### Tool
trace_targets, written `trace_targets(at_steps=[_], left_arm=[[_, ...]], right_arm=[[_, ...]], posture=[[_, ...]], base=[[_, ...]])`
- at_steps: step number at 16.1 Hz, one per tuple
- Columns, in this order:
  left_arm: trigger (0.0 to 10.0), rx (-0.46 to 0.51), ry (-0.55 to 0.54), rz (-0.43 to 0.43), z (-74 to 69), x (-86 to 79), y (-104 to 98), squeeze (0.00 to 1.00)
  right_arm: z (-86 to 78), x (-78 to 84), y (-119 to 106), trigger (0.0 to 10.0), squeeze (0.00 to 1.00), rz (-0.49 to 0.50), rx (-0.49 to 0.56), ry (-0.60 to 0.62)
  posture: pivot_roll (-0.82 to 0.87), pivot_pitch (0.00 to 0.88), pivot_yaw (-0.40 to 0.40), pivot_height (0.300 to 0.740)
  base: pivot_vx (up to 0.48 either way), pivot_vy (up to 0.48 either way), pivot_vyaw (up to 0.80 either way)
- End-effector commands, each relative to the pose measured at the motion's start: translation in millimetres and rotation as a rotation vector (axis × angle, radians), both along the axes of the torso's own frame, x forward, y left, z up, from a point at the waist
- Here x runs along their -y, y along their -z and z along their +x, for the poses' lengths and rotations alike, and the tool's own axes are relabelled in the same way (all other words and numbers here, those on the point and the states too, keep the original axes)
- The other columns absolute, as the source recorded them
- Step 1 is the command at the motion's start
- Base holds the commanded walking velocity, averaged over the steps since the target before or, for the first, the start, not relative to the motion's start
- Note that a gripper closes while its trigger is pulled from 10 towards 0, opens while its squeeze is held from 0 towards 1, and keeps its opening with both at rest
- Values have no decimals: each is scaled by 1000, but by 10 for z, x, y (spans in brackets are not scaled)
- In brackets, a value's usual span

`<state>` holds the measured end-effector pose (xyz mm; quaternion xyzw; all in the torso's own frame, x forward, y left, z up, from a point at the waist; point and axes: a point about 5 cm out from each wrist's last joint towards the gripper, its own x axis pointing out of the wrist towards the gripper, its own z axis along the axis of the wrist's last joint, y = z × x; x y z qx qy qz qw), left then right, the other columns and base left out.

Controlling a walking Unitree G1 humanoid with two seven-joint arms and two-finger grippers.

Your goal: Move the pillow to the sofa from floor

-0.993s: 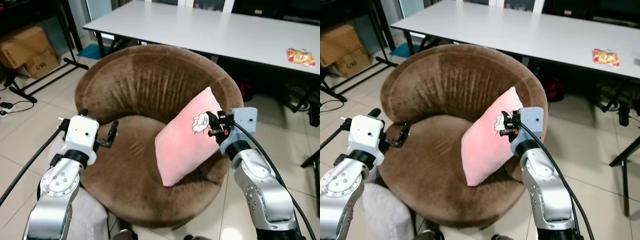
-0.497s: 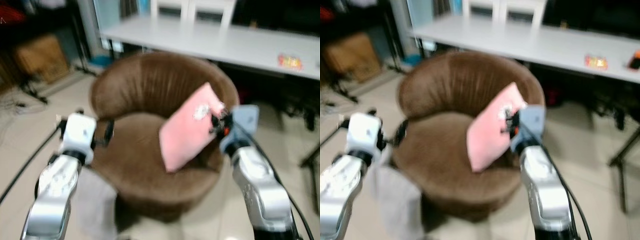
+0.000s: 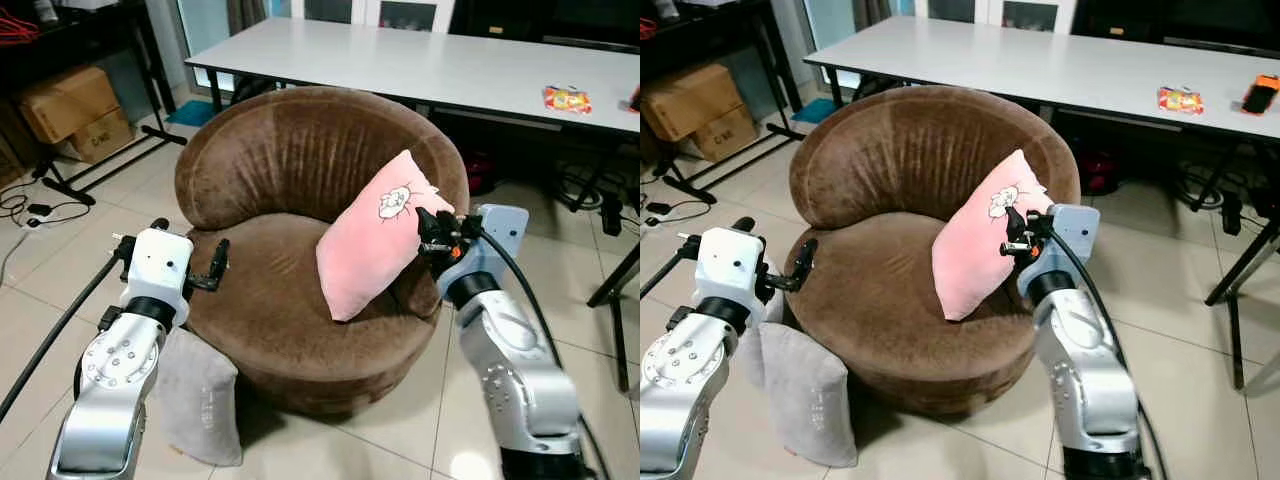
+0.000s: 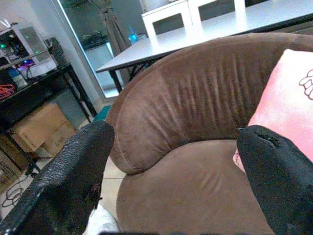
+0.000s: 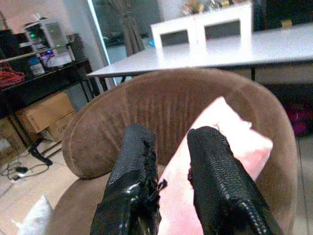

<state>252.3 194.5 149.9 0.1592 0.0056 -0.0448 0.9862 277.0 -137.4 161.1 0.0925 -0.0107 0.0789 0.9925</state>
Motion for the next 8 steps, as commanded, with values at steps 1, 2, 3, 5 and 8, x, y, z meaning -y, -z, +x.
trace_targets(at_steps=[1, 2, 3, 5, 8], left_arm=[[10000, 4, -1, -6, -3, 10, 3, 0], [10000, 8, -2, -12, -6, 12, 0, 0], [10000, 7, -4, -13, -8, 14, 2, 0], [10000, 1, -11, -33, -12, 24, 12, 0], [10000, 1, -15, -40, -7, 33, 17, 0]], right_arm=[[-8, -17, -16, 10000, 0, 21, 15, -20], [1, 12, -10, 10000, 0, 42, -1, 8], [16, 42, -23, 10000, 0, 17, 12, 44], [16, -12, -13, 10000, 0, -43, 6, -72], [-27, -81, -1, 10000, 0, -162, 30, -153]], posture=[[-134, 0, 27, 740], [-134, 0, 26, 740], [-133, 0, 23, 740], [-136, 0, 19, 740], [-139, 0, 15, 740]], base=[[0, 0, 0], [0, 0, 0], [0, 0, 0], [0, 0, 0], [0, 0, 0]])
